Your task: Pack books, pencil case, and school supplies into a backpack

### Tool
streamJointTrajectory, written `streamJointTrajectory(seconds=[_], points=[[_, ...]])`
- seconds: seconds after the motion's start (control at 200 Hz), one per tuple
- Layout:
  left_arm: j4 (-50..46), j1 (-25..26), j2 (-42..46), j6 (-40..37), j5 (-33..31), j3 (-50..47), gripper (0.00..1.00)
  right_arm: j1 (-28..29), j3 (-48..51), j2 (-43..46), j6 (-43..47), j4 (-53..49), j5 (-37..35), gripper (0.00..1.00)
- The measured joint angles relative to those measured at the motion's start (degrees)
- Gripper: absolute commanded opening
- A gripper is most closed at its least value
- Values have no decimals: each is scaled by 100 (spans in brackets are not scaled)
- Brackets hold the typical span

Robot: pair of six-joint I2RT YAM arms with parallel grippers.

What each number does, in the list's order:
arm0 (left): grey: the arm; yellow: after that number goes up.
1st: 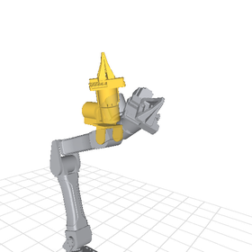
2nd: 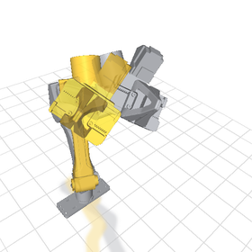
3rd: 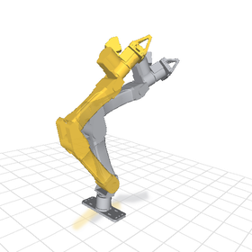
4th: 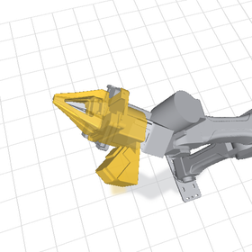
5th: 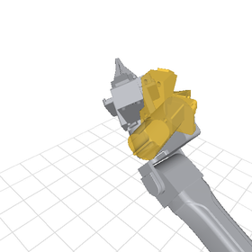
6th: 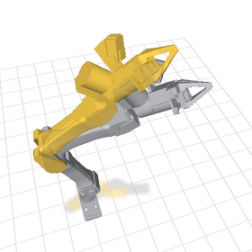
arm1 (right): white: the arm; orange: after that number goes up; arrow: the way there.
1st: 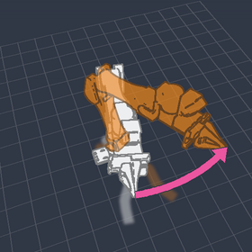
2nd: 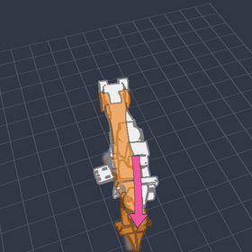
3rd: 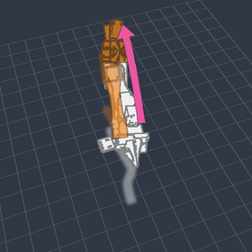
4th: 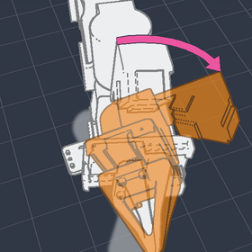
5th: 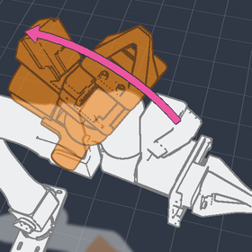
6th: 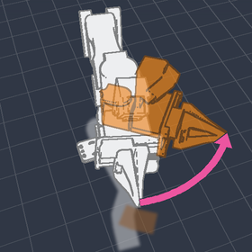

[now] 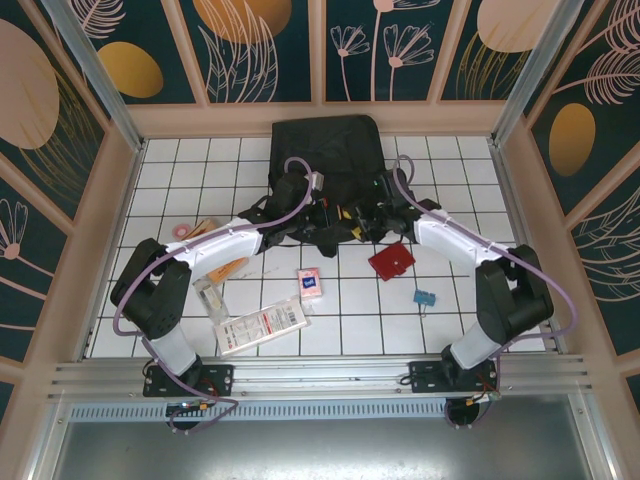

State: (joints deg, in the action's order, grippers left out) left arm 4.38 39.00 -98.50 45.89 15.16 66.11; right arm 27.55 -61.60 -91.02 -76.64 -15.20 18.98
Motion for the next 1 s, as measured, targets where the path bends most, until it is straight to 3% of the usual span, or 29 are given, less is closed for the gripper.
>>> streamJointTrajectory(seconds=[0.075, 0.3, 0.706, 1.001], points=[[9, 0, 0, 0, -2, -31, 0, -2, -125, -177, 2, -15, -4, 40], [28, -4, 66, 2, -15, -138, 0, 22, -306, -442, 92, -85, -94, 0], [-466, -46, 369, -61, -588, -216, 0, 42, -551, -437, 791, -533, -398, 0], [-702, -505, 680, -70, -616, -485, 0, -136, -551, -435, 1379, -710, -446, 0]])
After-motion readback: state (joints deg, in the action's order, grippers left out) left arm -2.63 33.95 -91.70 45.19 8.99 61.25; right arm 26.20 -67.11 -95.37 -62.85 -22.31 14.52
